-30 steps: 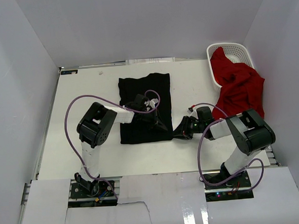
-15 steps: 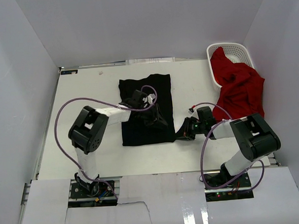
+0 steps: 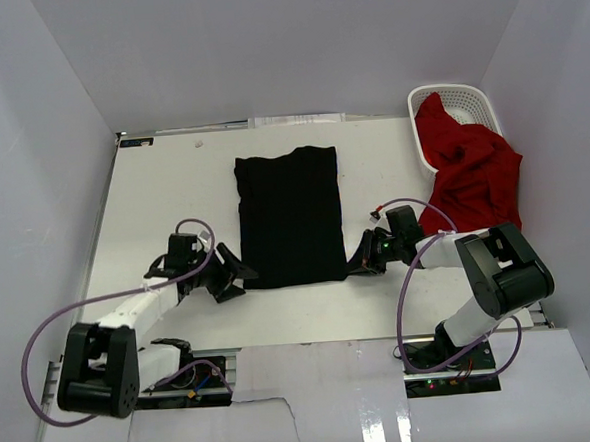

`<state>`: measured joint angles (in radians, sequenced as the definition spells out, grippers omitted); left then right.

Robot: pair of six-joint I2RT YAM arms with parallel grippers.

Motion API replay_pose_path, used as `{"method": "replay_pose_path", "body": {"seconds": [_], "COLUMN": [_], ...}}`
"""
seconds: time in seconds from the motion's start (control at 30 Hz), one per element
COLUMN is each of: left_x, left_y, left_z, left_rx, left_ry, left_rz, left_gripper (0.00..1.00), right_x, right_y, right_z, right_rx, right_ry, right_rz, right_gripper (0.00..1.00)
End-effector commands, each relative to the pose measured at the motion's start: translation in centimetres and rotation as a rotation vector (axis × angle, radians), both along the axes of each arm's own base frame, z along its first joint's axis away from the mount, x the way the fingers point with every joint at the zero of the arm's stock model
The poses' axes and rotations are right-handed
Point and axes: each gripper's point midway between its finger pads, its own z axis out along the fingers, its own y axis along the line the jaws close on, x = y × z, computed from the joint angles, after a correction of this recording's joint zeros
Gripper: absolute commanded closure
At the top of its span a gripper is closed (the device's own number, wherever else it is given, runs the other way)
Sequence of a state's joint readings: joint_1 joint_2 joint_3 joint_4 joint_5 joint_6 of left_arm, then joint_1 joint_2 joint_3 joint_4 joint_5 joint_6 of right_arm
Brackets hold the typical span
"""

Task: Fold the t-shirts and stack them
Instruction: Grab one side of the 2/3 rectangular tshirt with both arms

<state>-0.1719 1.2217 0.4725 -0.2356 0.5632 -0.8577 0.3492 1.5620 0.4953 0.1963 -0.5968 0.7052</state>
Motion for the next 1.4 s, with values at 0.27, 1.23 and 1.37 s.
{"method": "replay_pose_path", "body": {"seconds": [0.27,1.23,1.37], "left_x": [-2.4,-1.4,-1.6], "left_y": [1.0,2.5,2.2], "left_z": [0.1,-7.1,-6.7], "left_rx": [0.008,0.062,0.051], "left_ry": [-0.044,0.119,0.108], "left_rz": [0.078,0.294,0.263], "left_gripper": [0.27,1.00,1.00], "right_x": [0.3,0.6,0.4], "right_y": [-0.9,-0.7,-0.7], "right_z": [-1.3,0.3,0.5], "right_rx": [-0.084,-0.058,-0.058], "right_ry": [0.012,-0.032,-0.031], "right_rz": [-0.002,-0.009,-0.005], "right_gripper": [0.92,0.92,0.92]}}
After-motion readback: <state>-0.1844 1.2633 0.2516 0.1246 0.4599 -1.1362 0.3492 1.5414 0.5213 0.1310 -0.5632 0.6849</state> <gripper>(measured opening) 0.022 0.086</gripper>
